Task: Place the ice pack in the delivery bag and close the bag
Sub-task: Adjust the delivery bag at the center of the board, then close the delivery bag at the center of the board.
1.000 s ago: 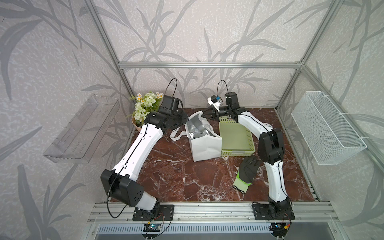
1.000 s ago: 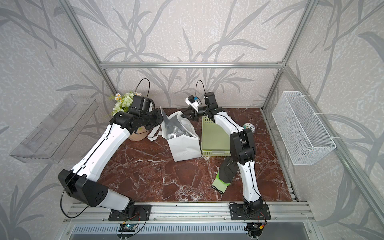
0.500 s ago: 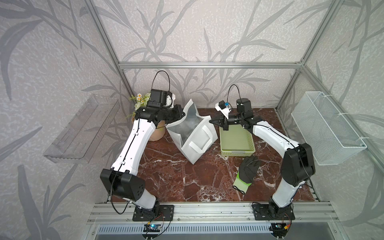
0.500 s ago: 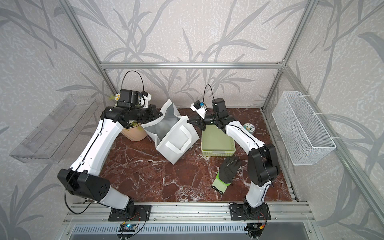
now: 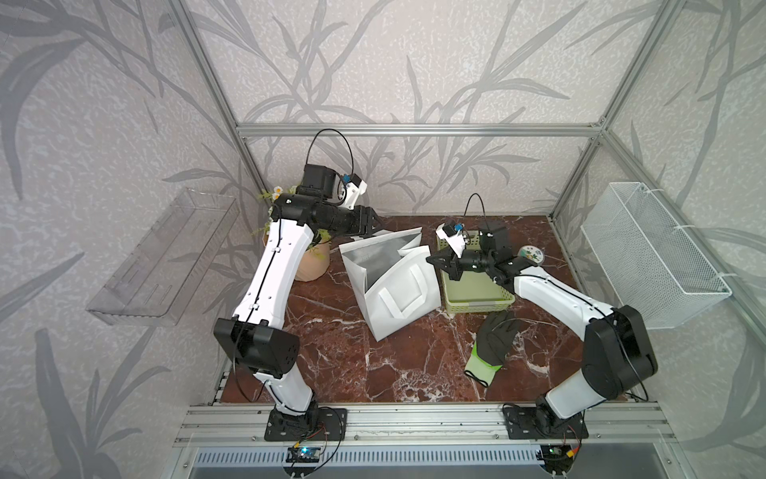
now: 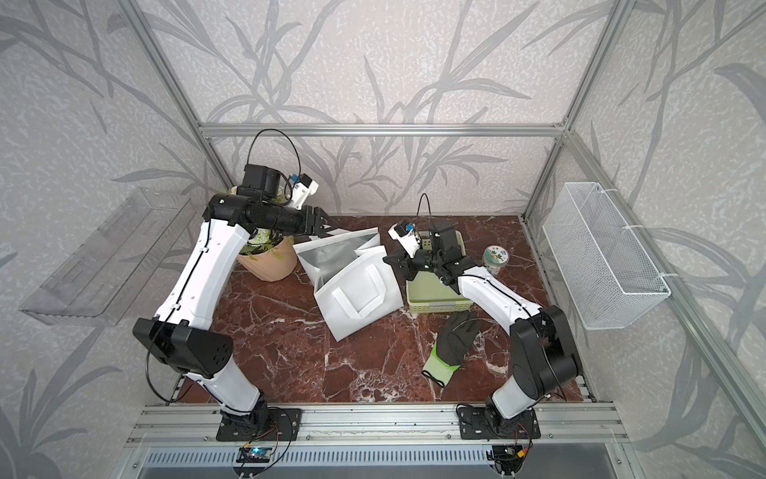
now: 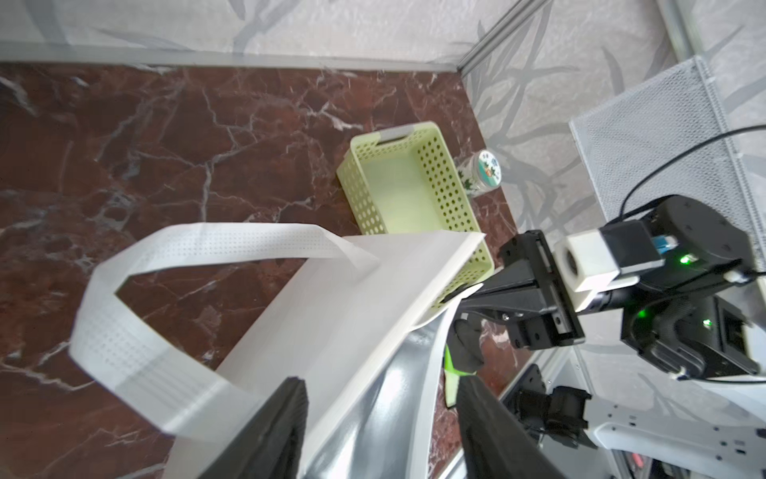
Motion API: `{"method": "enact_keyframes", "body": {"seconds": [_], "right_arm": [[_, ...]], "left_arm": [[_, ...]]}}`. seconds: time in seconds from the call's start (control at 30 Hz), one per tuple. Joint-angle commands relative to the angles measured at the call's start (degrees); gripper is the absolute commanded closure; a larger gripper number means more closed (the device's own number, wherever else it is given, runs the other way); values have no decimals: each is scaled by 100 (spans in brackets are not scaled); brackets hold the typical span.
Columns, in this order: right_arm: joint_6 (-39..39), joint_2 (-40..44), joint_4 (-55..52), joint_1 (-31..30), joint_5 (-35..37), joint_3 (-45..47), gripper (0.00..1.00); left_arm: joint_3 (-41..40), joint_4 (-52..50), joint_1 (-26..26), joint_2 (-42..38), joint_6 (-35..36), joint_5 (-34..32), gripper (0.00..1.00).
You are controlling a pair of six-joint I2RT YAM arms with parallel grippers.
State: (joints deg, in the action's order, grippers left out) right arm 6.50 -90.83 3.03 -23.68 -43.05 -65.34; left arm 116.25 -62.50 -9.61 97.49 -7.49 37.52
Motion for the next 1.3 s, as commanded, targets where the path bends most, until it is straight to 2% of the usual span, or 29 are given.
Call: {"method": "enact_keyframes", "body": {"seconds": [0.0,0.1,0.23,0.3,0.43,0.57,0.8,0.97,1.03,1.1,1.27], "right_arm": [[23,-73,161,-9,314,-57,100],[-6,-135,275,35,298,-47,100],[-1,-189,352,88,257,-58,100],[17,-213,322,108,174,-81,100],[62,-267,276,120,154,-127,100],[77,-326,206,120,122,-211,100],[159,-403,1,125,95,-378,100],[258,-391,-146,124,156,-382,100],[290,-401,-212,125,154,-387,100],[299,-401,-239,123,176,-394,100],[332,-432,-283,123,164,-456,100]], "left_arm": [[229,-484,151,-480,264,-474,18],[-399,-543,252,-1182,344,-850,6],[-2060,-35,282,-2520,141,-905,0],[-3117,615,283,-3272,-179,-647,0],[-5258,2550,220,-4849,-970,-31,0],[-6441,3741,-62,-5835,-1035,-315,0],[-7348,4552,-1093,-5851,-247,-1208,0],[-7684,5099,-1131,-5585,214,-2231,3],[-7701,5221,-1104,-5448,196,-2660,4],[-7619,5146,-952,-5279,391,-2512,0],[-7623,5291,-291,-5015,451,-1760,0]]}}
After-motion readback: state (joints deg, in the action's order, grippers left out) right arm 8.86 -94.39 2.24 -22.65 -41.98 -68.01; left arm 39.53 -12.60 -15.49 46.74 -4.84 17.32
